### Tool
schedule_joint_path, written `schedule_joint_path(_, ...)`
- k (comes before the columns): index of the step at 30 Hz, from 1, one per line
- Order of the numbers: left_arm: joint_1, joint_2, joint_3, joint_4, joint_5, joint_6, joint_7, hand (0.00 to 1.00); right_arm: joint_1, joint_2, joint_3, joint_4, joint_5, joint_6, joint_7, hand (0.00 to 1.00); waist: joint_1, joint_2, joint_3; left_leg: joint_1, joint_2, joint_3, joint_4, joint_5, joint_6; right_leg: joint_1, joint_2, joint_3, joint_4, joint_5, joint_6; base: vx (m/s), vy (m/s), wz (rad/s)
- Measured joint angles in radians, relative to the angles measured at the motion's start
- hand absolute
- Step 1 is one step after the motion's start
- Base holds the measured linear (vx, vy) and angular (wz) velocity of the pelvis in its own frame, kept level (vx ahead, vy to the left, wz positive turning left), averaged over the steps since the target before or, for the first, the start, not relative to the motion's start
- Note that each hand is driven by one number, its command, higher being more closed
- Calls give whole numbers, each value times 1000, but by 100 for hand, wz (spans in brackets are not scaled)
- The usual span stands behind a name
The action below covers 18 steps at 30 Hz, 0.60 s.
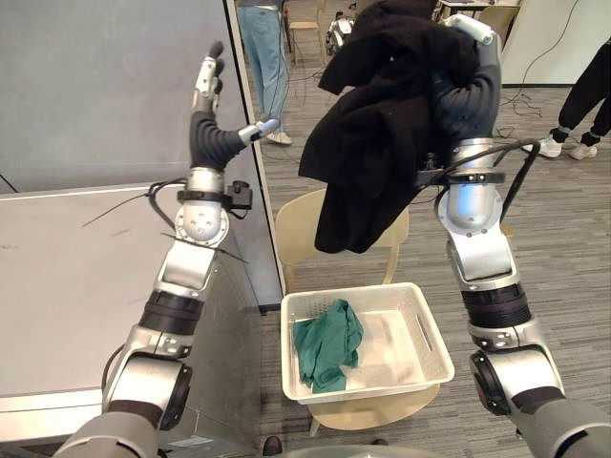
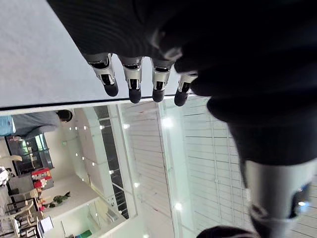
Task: Pick up the laundry basket with both hands and put the clothes into the washing machine.
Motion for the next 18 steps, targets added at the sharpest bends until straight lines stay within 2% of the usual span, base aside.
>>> schedule_joint_path(8, -46, -32, -128, 31, -119, -2, -47, 0, 1, 42, 85, -15, 47, -3, 23, 100, -10, -1, -16, 0, 6, 8, 0, 0, 0, 1, 6, 6, -13, 11, -7, -3, -6, -2)
schedule_joint_path(11, -49, -35, -192, 31, -185, -2, -80, 0, 8, 70, 117, -15, 55, -5, 40, 100, -25, -1, -26, 0, 6, 9, 0, 0, 0, 0, 6, 7, -13, 12, -7, 0, 0, 0)
schedule_joint_path(18, -49, -62, -291, 33, -197, 4, -111, 0, 28, 84, 162, -16, 78, -32, 58, 100, -34, -1, -42, 0, 7, 15, 0, 0, 0, -4, 6, 17, -15, 9, -2, -18, -2, -3)
